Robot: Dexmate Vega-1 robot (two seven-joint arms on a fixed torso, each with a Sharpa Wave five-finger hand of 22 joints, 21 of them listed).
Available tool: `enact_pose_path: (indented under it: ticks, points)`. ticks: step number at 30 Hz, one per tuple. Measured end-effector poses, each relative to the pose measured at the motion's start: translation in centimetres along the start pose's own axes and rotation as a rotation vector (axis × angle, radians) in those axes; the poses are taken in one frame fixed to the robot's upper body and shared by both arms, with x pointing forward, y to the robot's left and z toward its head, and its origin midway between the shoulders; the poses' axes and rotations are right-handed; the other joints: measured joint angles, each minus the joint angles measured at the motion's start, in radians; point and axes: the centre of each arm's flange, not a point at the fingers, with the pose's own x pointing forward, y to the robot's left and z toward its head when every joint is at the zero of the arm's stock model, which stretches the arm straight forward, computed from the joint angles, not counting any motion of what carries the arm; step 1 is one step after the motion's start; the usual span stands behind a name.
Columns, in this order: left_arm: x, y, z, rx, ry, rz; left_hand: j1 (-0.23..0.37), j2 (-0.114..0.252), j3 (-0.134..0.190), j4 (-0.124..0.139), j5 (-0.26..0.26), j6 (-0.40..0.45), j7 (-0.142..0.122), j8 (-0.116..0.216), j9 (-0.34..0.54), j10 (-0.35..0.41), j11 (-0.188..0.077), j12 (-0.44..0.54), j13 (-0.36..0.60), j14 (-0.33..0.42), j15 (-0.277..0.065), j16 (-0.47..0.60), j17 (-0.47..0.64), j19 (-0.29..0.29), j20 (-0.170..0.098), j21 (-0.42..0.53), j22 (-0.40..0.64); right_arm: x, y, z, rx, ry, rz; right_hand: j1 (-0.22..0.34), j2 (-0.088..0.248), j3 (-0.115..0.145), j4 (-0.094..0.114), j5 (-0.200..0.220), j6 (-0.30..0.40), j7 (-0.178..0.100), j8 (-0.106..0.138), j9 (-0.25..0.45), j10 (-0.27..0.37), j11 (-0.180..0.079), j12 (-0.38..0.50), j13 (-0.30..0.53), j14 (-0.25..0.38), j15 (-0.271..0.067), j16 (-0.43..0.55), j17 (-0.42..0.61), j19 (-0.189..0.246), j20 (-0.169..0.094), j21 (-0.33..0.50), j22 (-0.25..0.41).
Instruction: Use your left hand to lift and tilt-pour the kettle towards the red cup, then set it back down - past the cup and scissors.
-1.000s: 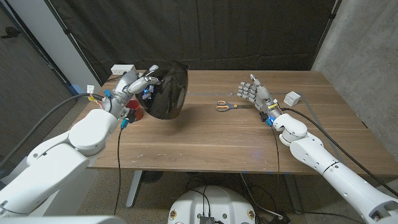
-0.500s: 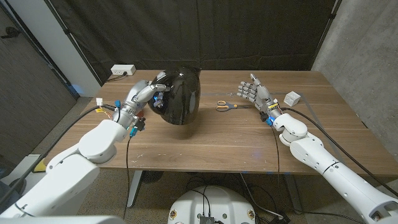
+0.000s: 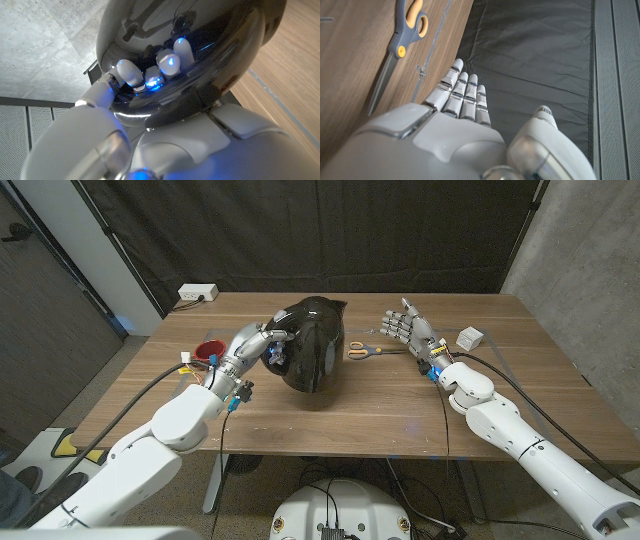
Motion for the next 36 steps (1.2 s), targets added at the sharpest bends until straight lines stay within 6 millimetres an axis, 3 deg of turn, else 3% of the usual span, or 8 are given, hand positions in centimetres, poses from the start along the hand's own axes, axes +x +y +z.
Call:
enact_pose_path:
  ticks: [5,10,14,36]
  points:
    - [0.2,-1.0,-0.9,-0.007,0.016,-0.023,0.015,0.015,-0.022,0.016,-0.031,-0.038,-0.012,-0.019,0.003,-0.016,-0.016,-0.049,-0.04,-0.021,-0.003,-0.033,-0.049,-0.018,0.0,-0.004,0.0,-0.1,0.0,-0.1,0.002,0.001,-0.002,0.0,0.0,-0.002,-0.002,0.0,0.0,0.0,0.0,0.0,0.0,0.0,0.0,0.0,0.0,0.0,0.0,0.0,0.0,0.0,0.0,0.0]
    - [0.2,-1.7,-1.7,0.007,0.032,-0.033,0.025,0.024,-0.072,0.004,-0.062,-0.046,-0.018,-0.032,0.003,-0.022,-0.022,-0.093,-0.092,-0.03,-0.005,-0.056,-0.099,-0.043,0.015,-0.01,0.0,-0.4,0.1,-0.3,0.004,0.006,-0.006,0.0,0.0,-0.004,-0.004,0.0,0.0,0.0,0.0,0.0,0.0,0.0,0.0,0.0,0.0,0.0,0.0,0.0,0.0,0.0,0.0,0.0]
    - [0.3,-2.2,-2.8,0.013,0.061,-0.041,0.052,0.019,-0.09,0.006,-0.079,-0.048,-0.016,-0.045,0.006,-0.022,-0.022,-0.114,-0.119,-0.036,0.0,-0.064,-0.125,-0.062,0.034,-0.011,-0.003,-0.6,0.1,-0.4,0.005,0.007,-0.01,0.0,0.0,-0.004,-0.004,0.0,0.0,0.0,0.0,0.0,0.0,0.0,0.0,0.0,0.0,0.0,0.0,0.0,0.0,0.0,0.0,0.0]
    - [0.5,-3.5,-6.5,-0.029,0.158,-0.1,0.098,-0.003,-0.102,0.018,-0.083,-0.036,-0.005,-0.098,0.034,-0.004,-0.023,-0.16,-0.163,-0.045,0.009,-0.08,-0.154,-0.077,0.034,-0.031,-0.007,-1.0,0.6,-1.1,0.019,0.016,-0.027,0.0,0.0,-0.004,-0.004,0.0,0.0,0.0,0.0,0.0,0.005,-0.005,0.0,0.0,0.0,0.0,0.0,0.0,0.0,0.0,0.0,0.0]
